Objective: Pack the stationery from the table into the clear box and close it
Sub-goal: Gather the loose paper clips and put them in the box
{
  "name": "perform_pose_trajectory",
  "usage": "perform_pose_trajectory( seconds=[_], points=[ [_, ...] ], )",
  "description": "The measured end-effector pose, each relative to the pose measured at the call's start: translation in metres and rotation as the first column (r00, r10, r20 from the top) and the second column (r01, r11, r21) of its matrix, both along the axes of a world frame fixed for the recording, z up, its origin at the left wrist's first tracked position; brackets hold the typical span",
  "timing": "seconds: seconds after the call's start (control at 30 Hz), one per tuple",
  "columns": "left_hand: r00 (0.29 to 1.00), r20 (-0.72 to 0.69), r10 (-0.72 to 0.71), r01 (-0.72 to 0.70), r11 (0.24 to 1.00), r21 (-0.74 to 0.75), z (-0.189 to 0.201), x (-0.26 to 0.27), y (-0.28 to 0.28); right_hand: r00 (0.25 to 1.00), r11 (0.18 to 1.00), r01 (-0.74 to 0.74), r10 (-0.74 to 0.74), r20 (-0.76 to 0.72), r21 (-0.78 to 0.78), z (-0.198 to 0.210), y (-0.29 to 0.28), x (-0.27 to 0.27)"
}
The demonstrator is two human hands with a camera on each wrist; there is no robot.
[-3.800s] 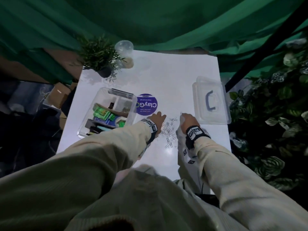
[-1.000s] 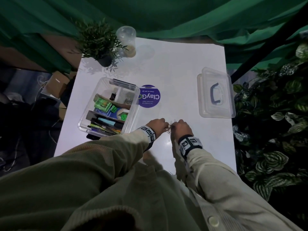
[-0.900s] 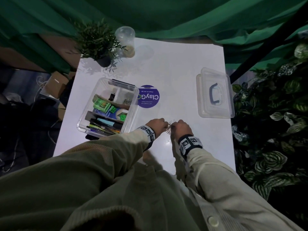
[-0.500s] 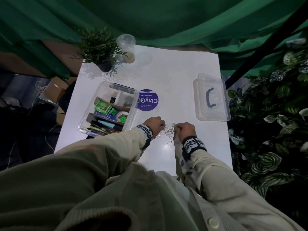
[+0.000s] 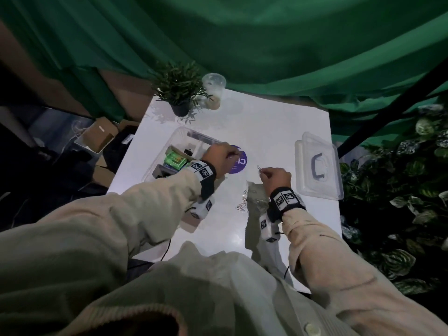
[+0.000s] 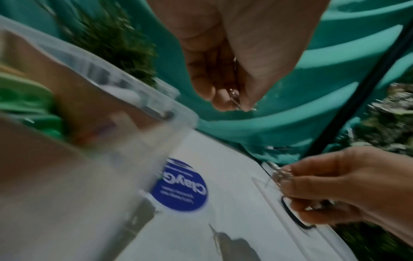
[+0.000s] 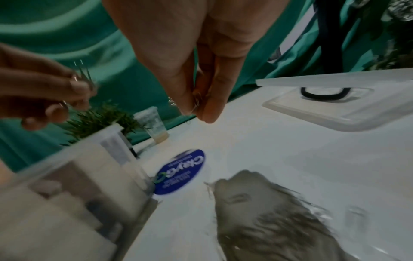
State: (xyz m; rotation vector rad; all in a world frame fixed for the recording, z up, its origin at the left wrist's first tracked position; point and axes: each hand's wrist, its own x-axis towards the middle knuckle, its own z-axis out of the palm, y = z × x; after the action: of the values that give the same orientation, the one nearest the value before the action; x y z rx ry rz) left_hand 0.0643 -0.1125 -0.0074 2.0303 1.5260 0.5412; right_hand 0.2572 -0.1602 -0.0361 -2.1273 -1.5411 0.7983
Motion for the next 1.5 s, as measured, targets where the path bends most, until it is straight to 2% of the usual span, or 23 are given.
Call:
perform_pose_trajectory(
  seconds=[0.1,0.2,0.3,0.5,0.63,0.77,0.9,1.07,1.2,1.27,1.37,1.5],
  points=[
    [0.986,-0.065,0.153,-0.158,0.985,-0.068,0.005,-0.036,0.017,0.998,0.999,-0.038,0.040,-0.040,0.036,0.018,0.018,-0.027],
    [0.963,-0.135,0.232,-0.248,0.962,-0.117,0.005,-0.051,0.024,0.996,0.998,-0.055,0.057,-0.068,0.040,0.030,0.033,-0.053],
    [0.948,-0.247,0.202,-0.255,0.945,-0.206,0.002,-0.056,0.024,0.994,0.999,-0.036,0.037,-0.099,0.013,0.040,0.048,-0.080],
    [0.957,-0.238,0.169,-0.233,0.933,-0.275,-0.001,-0.062,0.029,0.977,0.999,0.015,-0.022,-0.213,-0.038,0.041,0.068,-0.120],
    [0.958,-0.237,0.159,-0.223,0.937,-0.270,-0.002,-0.072,0.033,0.952,0.983,0.079,-0.123,-0.281,-0.163,0.037,0.074,-0.129],
    [0.946,-0.242,0.215,-0.264,0.945,-0.194,-0.003,-0.075,0.031,0.957,0.970,0.084,-0.141,-0.252,-0.227,0.036,0.077,-0.132],
    [0.940,-0.213,0.268,-0.302,0.942,-0.148,-0.001,-0.083,0.032,0.986,0.972,0.004,-0.043,-0.160,-0.237,0.039,0.081,-0.136],
    [0.951,-0.190,0.244,-0.272,0.952,-0.139,0.001,-0.090,0.031,0.994,0.978,-0.045,0.023,-0.110,-0.204,0.039,0.083,-0.138],
    [0.962,-0.136,0.235,-0.253,0.958,-0.134,0.005,-0.088,0.025,0.961,0.996,0.041,-0.059,-0.269,-0.073,0.038,0.072,-0.123],
    [0.976,-0.081,0.204,-0.213,0.969,-0.124,0.009,-0.080,0.018,0.949,0.995,0.092,-0.095,-0.300,-0.026,0.034,0.060,-0.105],
    [0.995,-0.053,0.079,-0.084,0.992,-0.095,0.015,-0.053,0.004,0.956,0.986,0.165,-0.161,-0.245,-0.006,0.018,0.034,-0.067],
    [0.979,-0.065,-0.192,0.187,0.980,-0.068,0.007,-0.004,-0.022,0.965,0.959,0.259,-0.261,-0.006,-0.112,-0.011,-0.010,-0.009]
  ],
)
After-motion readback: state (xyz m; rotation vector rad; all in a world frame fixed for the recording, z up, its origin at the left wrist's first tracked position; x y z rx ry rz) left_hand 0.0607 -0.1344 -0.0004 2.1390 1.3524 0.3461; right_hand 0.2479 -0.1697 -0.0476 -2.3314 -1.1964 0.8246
